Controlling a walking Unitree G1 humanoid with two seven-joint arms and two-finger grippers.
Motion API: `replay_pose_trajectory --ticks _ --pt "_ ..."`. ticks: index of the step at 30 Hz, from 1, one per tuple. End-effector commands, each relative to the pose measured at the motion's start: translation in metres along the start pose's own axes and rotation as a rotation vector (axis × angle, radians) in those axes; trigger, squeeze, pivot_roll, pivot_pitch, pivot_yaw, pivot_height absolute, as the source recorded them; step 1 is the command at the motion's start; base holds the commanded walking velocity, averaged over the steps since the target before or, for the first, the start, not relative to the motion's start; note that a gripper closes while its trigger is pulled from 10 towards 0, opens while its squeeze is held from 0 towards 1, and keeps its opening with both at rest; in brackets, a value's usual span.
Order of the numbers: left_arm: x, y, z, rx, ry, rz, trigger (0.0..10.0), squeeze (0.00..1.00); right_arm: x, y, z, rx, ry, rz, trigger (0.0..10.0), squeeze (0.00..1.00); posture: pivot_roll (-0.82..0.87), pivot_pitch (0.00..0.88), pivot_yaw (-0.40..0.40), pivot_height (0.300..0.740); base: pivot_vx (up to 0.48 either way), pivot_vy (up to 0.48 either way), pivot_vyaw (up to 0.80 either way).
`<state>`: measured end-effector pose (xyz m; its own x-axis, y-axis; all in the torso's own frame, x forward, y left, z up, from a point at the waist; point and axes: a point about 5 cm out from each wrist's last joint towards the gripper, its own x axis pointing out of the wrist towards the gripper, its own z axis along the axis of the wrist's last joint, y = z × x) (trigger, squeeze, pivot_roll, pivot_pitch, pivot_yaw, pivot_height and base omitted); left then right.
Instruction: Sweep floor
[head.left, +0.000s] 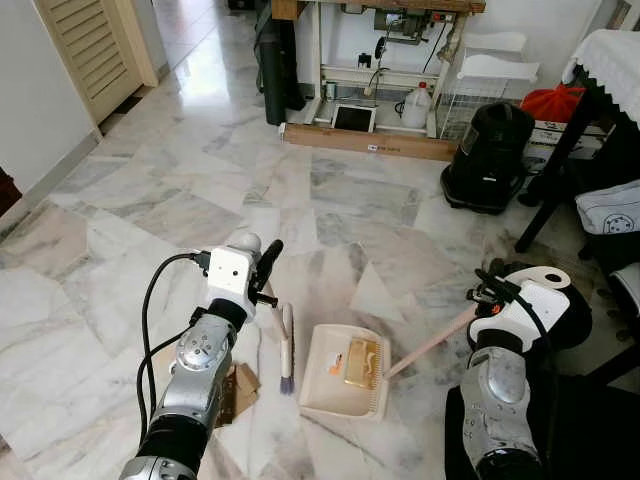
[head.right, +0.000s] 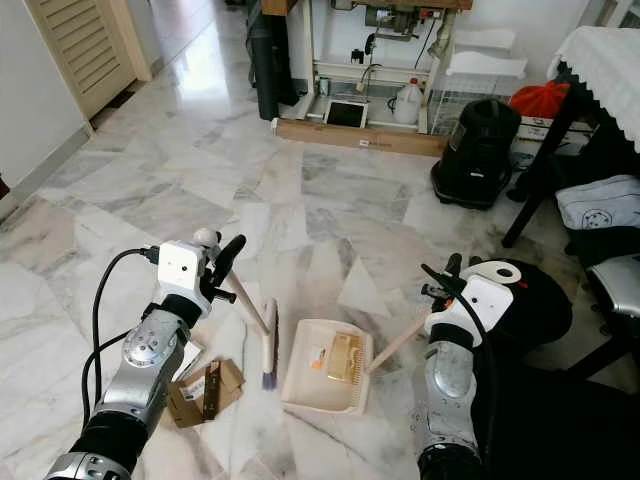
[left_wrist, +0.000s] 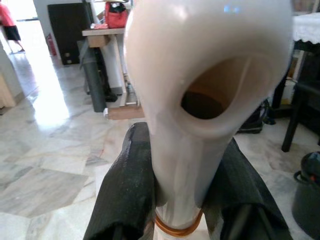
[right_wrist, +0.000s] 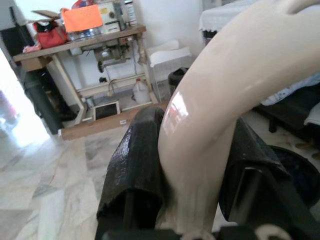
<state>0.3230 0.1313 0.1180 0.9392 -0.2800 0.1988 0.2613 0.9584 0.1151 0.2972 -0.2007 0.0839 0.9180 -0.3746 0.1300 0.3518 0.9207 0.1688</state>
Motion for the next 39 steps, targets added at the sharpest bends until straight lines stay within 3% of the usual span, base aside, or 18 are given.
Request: replay_pose_trajectory --ticks 1,10,30,39 --pt "0.007 0.001 0.016 0.038 -0.083 0.001 10.0 0.0 0.007 0.012 0.016 0.009 -0.069 0.04 10.0 0.0 0.0 0.0 -0.029 0.74 0.0 0.0 0.8" --pt "0.018 -0.006 0.023 0.022 -0.114 0.035 10.0 0.0 0.009 0.019 0.019 0.012 -0.073 0.063 10.0 0.0 0.0 0.0 -0.044 0.74 0.0 0.0 0.8" --pt "0.002 -0.008 0.018 0.003 -0.105 0.045 10.0 0.0 0.008 0.017 0.02 0.012 -0.069 0.073 10.0 0.0 0.0 0.0 -0.038 0.74 0.0 0.0 0.8" --pt "0.006 -0.008 0.023 0.005 -0.118 0.048 10.0 0.0 0.006 0.018 0.019 0.015 -0.062 0.078 10.0 0.0 0.0 0.0 -0.041 0.74 0.0 0.0 0.8"
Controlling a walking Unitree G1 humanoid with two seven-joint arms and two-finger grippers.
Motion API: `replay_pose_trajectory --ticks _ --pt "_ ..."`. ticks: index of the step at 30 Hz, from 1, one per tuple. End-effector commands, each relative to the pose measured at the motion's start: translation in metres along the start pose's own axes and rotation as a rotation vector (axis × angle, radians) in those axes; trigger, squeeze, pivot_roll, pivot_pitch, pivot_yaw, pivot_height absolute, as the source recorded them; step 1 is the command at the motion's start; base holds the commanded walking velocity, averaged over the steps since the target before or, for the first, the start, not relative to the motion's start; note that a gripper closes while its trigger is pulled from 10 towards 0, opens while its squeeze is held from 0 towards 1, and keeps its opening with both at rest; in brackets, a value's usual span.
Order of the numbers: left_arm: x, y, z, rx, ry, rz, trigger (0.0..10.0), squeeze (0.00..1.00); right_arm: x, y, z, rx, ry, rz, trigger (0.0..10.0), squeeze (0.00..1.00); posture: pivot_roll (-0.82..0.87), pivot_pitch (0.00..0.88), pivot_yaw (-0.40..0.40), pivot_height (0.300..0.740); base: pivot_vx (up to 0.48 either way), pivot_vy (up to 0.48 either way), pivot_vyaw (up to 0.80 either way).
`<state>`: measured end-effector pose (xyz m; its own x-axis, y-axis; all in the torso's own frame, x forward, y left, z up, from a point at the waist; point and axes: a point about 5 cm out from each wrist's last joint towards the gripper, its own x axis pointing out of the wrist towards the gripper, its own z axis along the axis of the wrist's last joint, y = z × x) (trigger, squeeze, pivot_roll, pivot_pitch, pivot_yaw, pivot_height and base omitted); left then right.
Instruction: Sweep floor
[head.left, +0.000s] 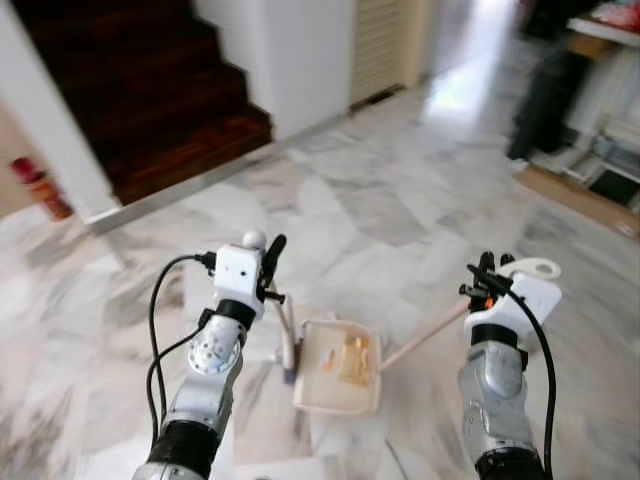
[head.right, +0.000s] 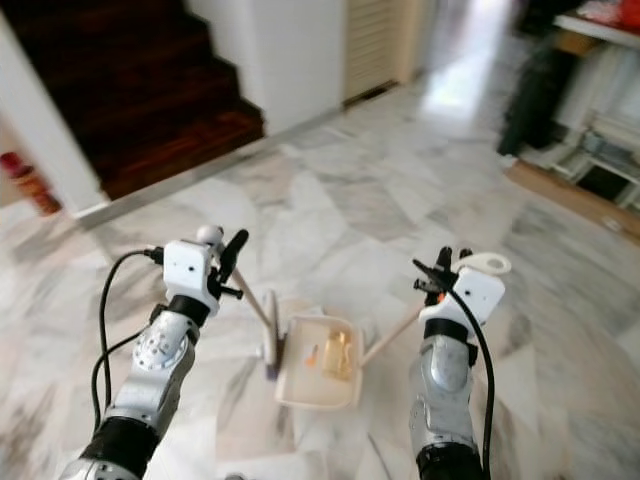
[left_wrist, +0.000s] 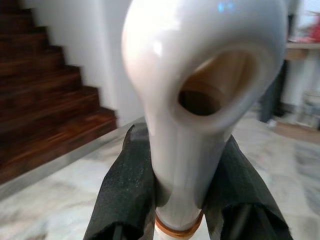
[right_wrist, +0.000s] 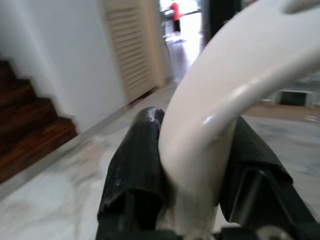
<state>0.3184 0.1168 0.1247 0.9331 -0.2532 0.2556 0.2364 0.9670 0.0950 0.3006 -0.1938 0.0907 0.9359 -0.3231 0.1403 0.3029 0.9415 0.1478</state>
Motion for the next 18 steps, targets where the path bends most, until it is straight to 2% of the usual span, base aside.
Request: replay_pose_trajectory --ticks 1,6,14,18 --pt "0.0059 0.0056 0.0155 0.017 -0.065 0.015 10.0 0.0 0.0051 0.0091 0.0139 0.027 -0.061 0.022 10.0 0.0 0.0 0.0 -0.04 0.74 0.0 0.0 0.8" --pt "0.0069 0.0036 0.0171 0.014 -0.07 0.009 10.0 0.0 0.0052 0.0092 0.0141 0.031 -0.059 0.022 10.0 0.0 0.0 0.0 -0.04 0.74 0.0 0.0 0.74" --pt "0.0072 0.004 0.0181 0.01 -0.067 0.006 10.0 0.0 0.0055 0.0087 0.0132 0.037 -0.049 0.019 10.0 0.0 0.01 0.0 -0.042 0.74 0.0 0.0 0.0" --pt "0.0071 0.0042 0.0184 0.009 -0.066 0.007 10.0 0.0 0.0054 0.0095 0.013 0.039 -0.047 0.023 10.0 0.0 0.01 0.0 -0.041 0.74 0.0 0.348 0.0"
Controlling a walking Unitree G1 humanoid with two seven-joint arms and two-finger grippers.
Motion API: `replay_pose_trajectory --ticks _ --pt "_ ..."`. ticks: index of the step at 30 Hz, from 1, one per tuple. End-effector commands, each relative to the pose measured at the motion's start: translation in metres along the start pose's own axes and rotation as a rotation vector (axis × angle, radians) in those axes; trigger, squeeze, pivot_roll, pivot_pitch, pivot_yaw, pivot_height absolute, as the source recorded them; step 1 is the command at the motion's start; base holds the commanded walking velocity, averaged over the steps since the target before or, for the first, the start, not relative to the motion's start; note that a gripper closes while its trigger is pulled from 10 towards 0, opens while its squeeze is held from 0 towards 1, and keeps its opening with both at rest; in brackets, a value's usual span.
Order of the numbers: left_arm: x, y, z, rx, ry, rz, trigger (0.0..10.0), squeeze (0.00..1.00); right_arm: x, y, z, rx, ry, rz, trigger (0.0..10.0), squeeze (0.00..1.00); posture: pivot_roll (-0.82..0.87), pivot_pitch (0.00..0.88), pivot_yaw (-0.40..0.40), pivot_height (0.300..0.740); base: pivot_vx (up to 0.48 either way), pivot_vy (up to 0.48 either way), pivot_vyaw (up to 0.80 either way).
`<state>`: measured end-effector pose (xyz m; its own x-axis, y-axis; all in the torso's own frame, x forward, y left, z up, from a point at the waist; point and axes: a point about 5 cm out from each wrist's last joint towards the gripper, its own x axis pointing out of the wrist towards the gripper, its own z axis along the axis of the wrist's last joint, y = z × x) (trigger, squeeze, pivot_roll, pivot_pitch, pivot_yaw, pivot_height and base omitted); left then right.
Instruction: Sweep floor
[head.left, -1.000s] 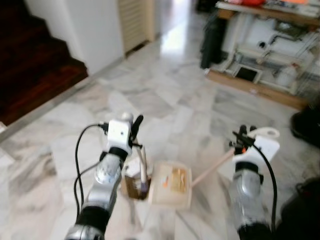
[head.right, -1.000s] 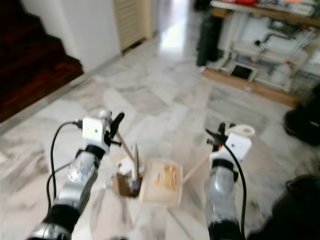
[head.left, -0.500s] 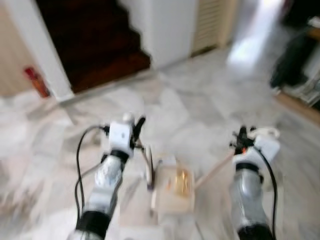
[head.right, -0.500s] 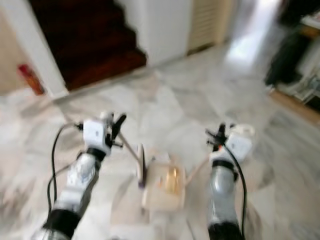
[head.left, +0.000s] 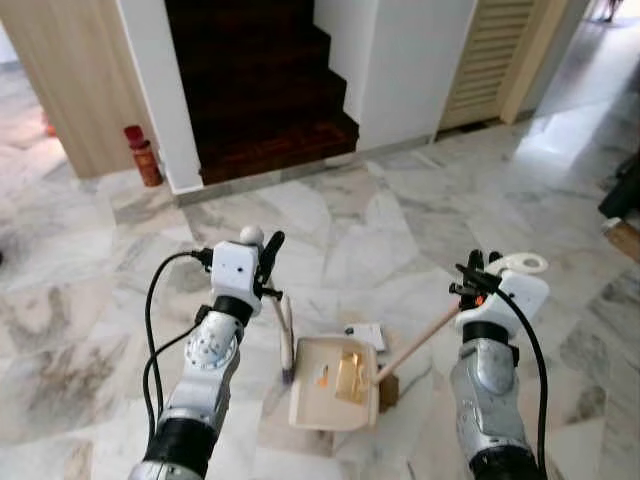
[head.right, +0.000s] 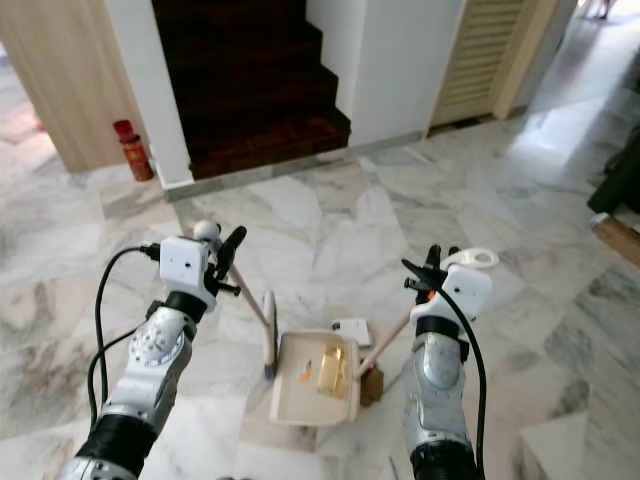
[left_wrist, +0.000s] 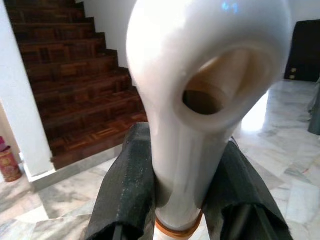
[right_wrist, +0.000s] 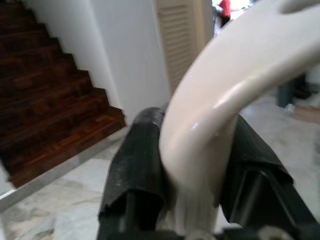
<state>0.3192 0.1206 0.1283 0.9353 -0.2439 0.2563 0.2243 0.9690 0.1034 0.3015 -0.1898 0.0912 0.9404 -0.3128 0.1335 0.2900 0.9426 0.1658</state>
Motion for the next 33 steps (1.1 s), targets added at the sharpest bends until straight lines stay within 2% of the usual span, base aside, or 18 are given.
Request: replay_pose_trajectory --ticks 1,33 --pt "0.0064 -0.0005 0.0152 -0.001 -0.066 -0.004 10.0 0.0 0.0058 0.0058 0.013 0.021 -0.055 0.016 10.0 0.0 0.01 0.0 -0.041 0.74 0.0 0.364 0.0" --pt "0.0034 0.001 0.0117 0.003 -0.048 -0.003 10.0 0.0 0.0082 0.0082 0.0084 0.036 -0.003 0.042 10.0 0.0 0.01 0.0 -0.045 0.74 0.0 0.363 0.0"
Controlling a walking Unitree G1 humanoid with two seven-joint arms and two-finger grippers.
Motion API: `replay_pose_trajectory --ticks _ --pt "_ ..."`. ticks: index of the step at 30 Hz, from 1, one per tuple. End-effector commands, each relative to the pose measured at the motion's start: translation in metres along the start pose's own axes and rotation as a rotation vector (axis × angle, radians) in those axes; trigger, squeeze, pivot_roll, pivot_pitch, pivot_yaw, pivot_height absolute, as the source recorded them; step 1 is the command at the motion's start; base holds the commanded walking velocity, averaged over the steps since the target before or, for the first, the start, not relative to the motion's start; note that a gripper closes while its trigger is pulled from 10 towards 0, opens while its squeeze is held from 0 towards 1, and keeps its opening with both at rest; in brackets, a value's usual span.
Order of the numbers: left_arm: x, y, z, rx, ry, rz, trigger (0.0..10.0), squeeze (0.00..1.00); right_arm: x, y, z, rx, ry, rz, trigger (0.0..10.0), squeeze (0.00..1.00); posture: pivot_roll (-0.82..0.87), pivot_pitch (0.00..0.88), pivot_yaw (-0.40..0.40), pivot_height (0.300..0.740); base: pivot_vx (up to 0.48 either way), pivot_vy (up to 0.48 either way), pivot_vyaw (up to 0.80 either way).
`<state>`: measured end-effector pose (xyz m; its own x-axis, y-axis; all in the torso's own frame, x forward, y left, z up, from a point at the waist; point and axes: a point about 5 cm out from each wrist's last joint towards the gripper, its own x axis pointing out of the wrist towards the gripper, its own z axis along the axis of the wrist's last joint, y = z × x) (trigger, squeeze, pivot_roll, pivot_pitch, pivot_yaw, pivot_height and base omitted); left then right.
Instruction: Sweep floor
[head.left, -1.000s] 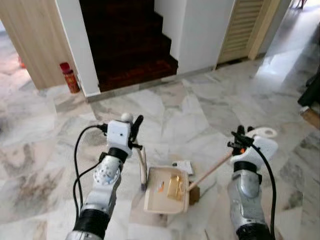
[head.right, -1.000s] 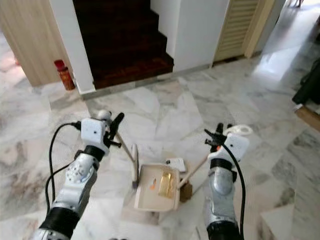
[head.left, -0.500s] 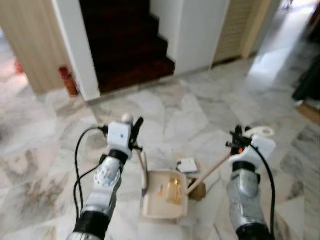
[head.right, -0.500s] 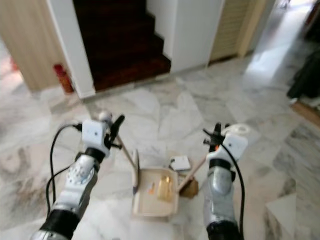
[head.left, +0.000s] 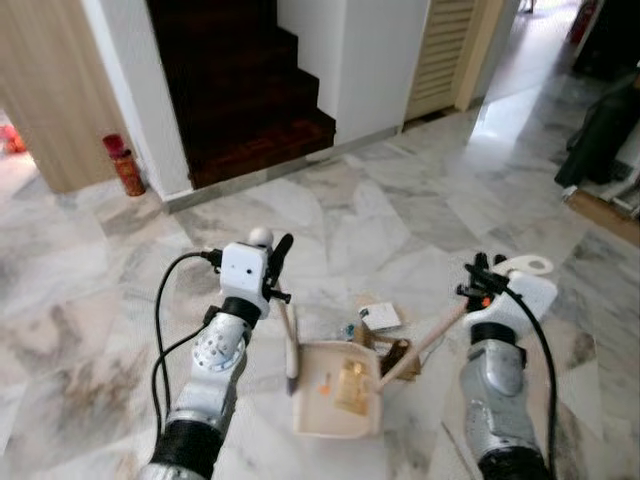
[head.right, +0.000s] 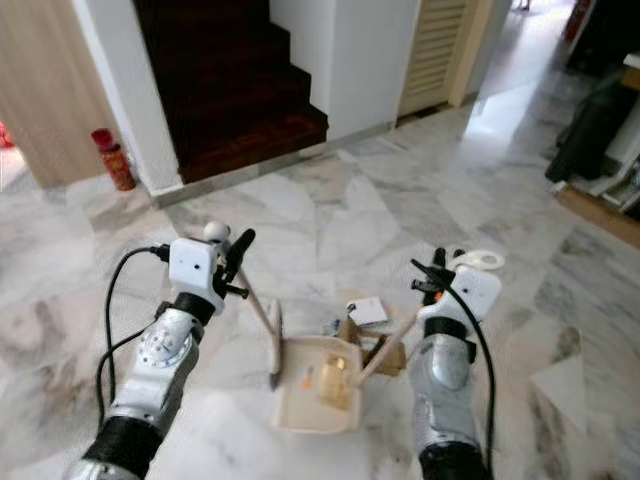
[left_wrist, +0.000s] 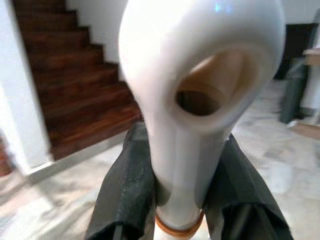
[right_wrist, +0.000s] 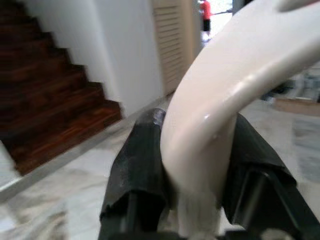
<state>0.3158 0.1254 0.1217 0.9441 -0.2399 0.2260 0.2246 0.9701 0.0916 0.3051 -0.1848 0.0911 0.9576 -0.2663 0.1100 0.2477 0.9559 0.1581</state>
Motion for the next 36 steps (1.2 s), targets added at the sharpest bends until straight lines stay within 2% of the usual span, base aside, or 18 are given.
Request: replay_pose_trajectory --ticks 1,7,36 --pt "0.0088 -0.0025 0.0175 0.015 -0.08 -0.007 10.0 0.0 0.0063 0.002 0.0097 0.038 -0.034 -0.003 10.0 0.0 0.01 0.0 -0.045 0.74 0.0 0.364 0.0" --pt "0.0089 -0.0028 0.0171 0.014 -0.076 -0.002 10.0 0.0 0.006 0.0009 0.0096 0.048 -0.03 -0.001 10.0 0.0 0.01 0.0 -0.05 0.74 0.0 0.364 -0.71" --pt "0.0073 -0.0012 0.0177 0.018 -0.071 0.003 10.0 0.0 0.0035 0.0045 0.009 0.054 -0.024 0.007 10.0 0.0 0.01 0.0 -0.049 0.74 0.0 0.363 0.0"
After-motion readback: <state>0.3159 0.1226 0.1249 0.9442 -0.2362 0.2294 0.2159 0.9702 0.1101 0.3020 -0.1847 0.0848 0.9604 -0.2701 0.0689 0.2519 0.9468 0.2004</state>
